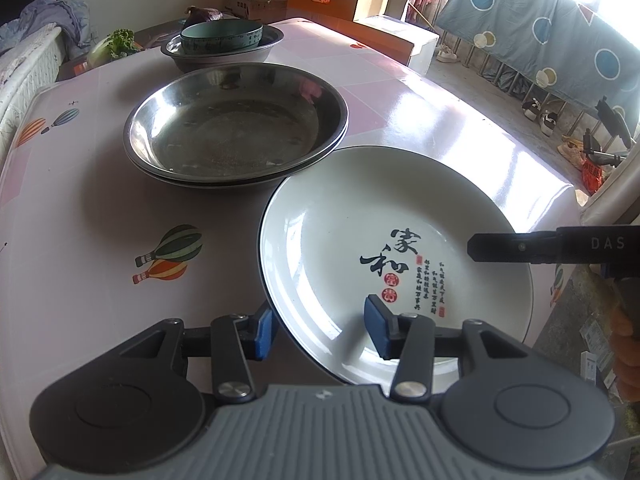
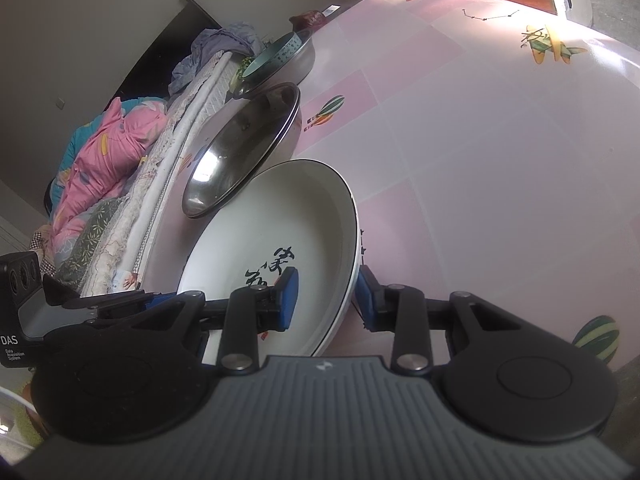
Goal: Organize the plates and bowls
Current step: 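Hold the white plate raised and tilted with both grippers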
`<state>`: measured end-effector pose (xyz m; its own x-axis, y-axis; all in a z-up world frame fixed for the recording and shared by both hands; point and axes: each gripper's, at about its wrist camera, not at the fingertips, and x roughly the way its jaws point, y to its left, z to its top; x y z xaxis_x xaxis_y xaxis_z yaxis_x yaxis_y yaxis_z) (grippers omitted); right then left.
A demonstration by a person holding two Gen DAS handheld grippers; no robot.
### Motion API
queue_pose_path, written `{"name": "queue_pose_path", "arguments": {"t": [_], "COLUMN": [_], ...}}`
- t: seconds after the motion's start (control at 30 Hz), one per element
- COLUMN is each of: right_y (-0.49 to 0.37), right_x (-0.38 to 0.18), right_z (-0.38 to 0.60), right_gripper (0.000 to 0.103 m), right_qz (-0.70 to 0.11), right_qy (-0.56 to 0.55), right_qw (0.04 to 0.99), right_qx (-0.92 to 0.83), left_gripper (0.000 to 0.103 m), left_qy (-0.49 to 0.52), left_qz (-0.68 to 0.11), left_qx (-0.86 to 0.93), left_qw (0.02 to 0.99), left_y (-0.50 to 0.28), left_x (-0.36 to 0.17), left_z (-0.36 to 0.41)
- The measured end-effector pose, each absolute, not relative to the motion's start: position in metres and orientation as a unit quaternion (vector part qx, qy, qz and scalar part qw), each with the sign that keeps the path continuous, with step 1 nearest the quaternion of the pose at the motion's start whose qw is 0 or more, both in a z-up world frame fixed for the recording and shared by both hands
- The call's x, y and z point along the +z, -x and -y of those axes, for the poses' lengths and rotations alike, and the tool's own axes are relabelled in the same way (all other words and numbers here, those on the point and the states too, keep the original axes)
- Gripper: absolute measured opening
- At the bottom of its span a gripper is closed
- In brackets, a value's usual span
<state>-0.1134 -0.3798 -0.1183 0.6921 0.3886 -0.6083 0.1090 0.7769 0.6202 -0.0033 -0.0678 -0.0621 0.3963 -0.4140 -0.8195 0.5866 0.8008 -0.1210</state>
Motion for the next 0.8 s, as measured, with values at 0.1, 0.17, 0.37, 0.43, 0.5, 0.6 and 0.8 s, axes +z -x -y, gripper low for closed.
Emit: {"name": "queue_pose_path", "arguments": {"t": [0.1, 0.17, 0.37, 0.43, 0.5, 0.6, 0.8], "right_y": [0.1135, 0.1129, 0.1128, 0.1128, 0.113, 0.113, 0.1131], "right_x": [-0.1183, -0.1185, -0.1184, -0.1185, -0.1184, -0.1185, -0.1185], "right_z": [0.3797, 0.3802, 0.3801, 0.3802, 0.3803, 0.3804, 0.3806], "right_gripper": [0.031, 0.031, 0.031, 0.031, 0.031, 0.031, 0.031], "right_qz": [-0.384, -0.384, -0.384, -0.384, -0.384, -0.384, -0.384], "right_qy": [-0.324, -0.324, -0.324, -0.324, -0.325, -0.324, -0.325], "right_qw": [0.861, 0.861, 0.861, 0.861, 0.861, 0.861, 0.861], "right_qx": [0.081, 0.081, 0.081, 0.081, 0.081, 0.081, 0.081], "left_gripper": [0.047, 0.048, 0.051, 0.051, 0.051, 0.051, 0.051], "left_qy": [-0.094, -0.094, -0.096, -0.096, -0.096, -0.096, -0.096], "left_qz": [-0.459, -0.459, -0.459, -0.459, -0.459, -0.459, -0.459], "left_qx": [-0.301, -0.302, -0.303, -0.303, -0.303, -0.303, -0.303], "left_qw": [0.83, 0.83, 0.83, 0.83, 0.83, 0.83, 0.83], "left_y": [0.0034, 0.0032, 0.0038, 0.004, 0.004, 0.004, 0.0039], "left_x": [-0.062, -0.0625, -0.0641, -0.0639, -0.0639, -0.0639, -0.0638], "left_z": [0.0678, 0.0679, 0.0699, 0.0699, 0.07, 0.0701, 0.0701]}}
